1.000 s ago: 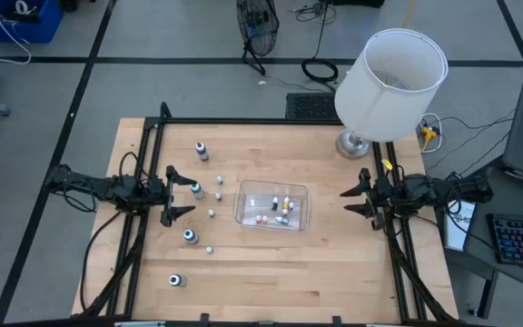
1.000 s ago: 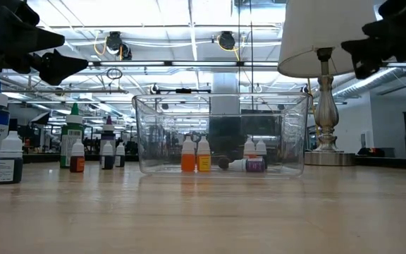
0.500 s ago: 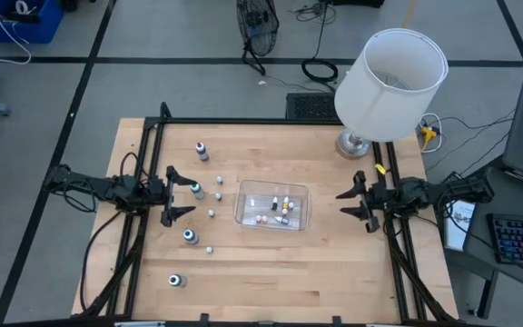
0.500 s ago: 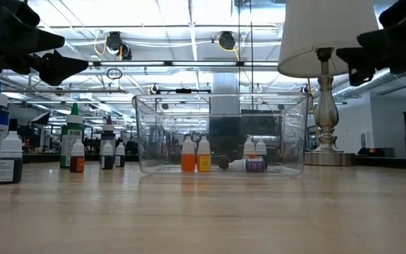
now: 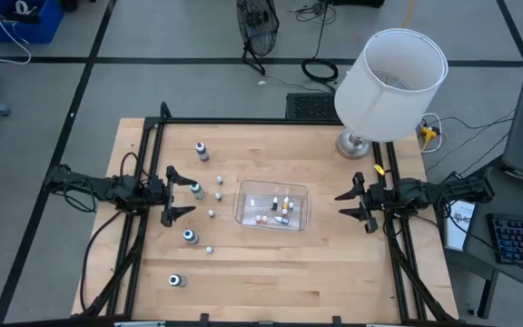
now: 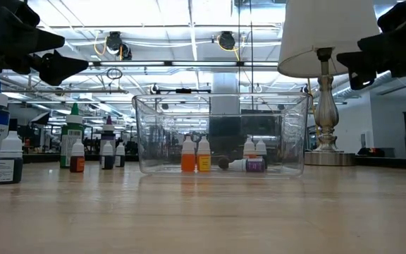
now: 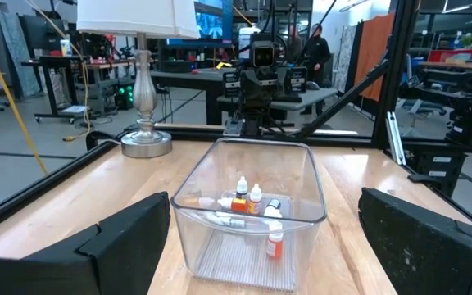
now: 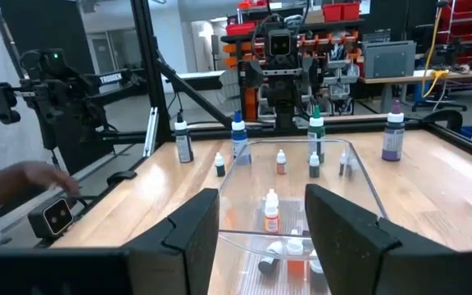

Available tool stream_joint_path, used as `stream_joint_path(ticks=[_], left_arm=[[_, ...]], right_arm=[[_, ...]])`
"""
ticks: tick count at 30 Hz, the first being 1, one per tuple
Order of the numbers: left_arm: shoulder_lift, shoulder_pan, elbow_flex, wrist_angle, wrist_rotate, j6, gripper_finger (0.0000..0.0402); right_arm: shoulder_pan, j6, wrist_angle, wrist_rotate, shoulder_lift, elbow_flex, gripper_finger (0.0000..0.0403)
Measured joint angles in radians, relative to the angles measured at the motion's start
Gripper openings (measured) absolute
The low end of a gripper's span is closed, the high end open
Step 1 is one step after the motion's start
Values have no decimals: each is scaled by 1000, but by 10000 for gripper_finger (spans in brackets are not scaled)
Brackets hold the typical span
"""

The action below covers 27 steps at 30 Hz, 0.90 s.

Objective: Pick & Place food coloring
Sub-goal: Put the small black food coloring bottle into the transparent bin

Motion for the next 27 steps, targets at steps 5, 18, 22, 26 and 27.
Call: stream_joint_path(ticks=[5, 18, 22, 26, 27], left_arm=[[0, 0, 0, 0, 0, 0, 390], [0, 0, 0, 116, -99, 38, 390], [8, 0, 0, 131, -122, 25, 390], [20, 0, 1, 198, -325, -19, 390], [22, 0, 1, 199, -414, -49, 390]], right_arm=[[0, 0, -1, 0, 0, 0, 169], [0, 0, -2, 2, 0, -1, 169], [0, 0, -3, 2, 0, -1, 169], [0, 0, -3, 2, 0, -1, 169], [0, 0, -3, 2, 0, -1, 169]])
